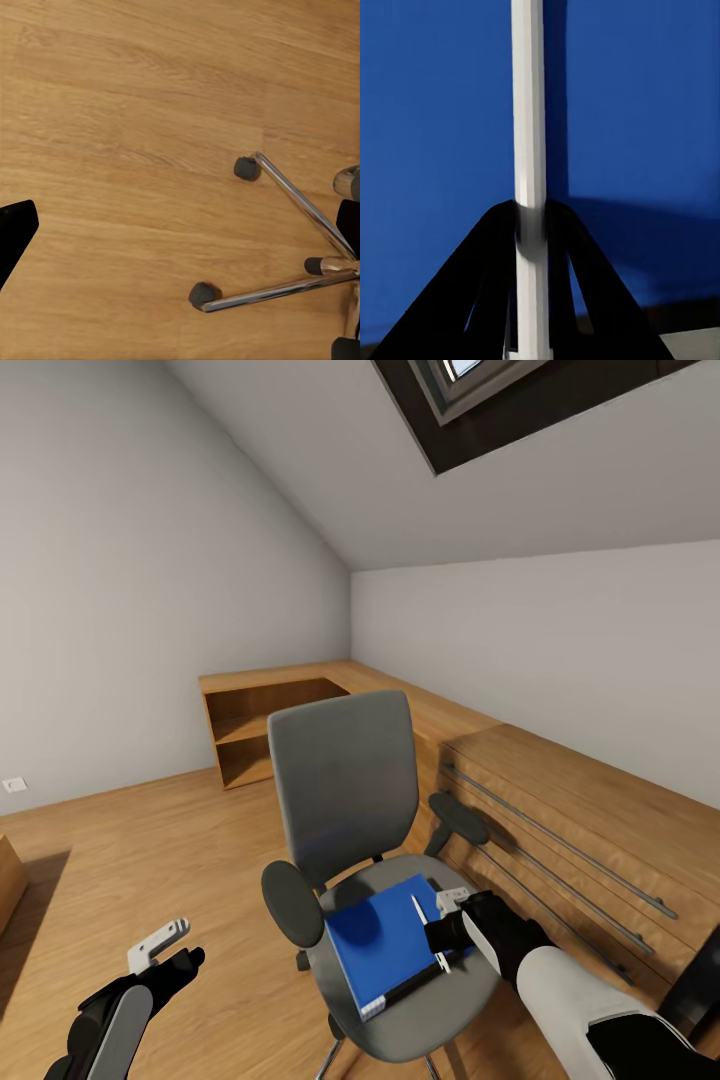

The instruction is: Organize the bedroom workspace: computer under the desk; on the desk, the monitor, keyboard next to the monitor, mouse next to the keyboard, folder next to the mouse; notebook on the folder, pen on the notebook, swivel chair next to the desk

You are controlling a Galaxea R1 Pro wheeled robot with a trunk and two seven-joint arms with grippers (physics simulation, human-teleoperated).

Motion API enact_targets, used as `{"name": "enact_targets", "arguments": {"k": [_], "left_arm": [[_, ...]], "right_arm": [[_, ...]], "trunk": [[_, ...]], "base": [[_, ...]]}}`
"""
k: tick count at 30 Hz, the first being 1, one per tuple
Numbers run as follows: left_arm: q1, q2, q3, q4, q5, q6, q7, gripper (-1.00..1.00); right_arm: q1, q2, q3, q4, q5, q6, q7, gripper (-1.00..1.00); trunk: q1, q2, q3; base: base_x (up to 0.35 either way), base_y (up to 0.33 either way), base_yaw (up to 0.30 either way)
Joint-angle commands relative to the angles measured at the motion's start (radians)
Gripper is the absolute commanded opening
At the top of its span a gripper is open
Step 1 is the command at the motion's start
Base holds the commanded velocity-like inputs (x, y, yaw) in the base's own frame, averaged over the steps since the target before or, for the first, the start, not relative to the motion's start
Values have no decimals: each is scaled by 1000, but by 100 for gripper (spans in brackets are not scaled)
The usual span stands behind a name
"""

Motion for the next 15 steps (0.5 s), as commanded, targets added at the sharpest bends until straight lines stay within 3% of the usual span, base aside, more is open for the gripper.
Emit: {"name": "enact_targets", "arguments": {"k": [1,8,15], "left_arm": [[0,0,0,-1,11,2,9,100],[0,0,0,-1,9,2,10,100],[0,1,0,25,8,-3,9,100]], "right_arm": [[0,-1,5,32,13,4,5,-100],[0,-2,4,32,13,3,5,-100],[4,-4,6,-129,14,27,5,-100]], "trunk": [[0,0,-1],[-23,42,18],[-50,91,39]], "base": [[0,0,0],[0,0,0],[0,0,0]]}}
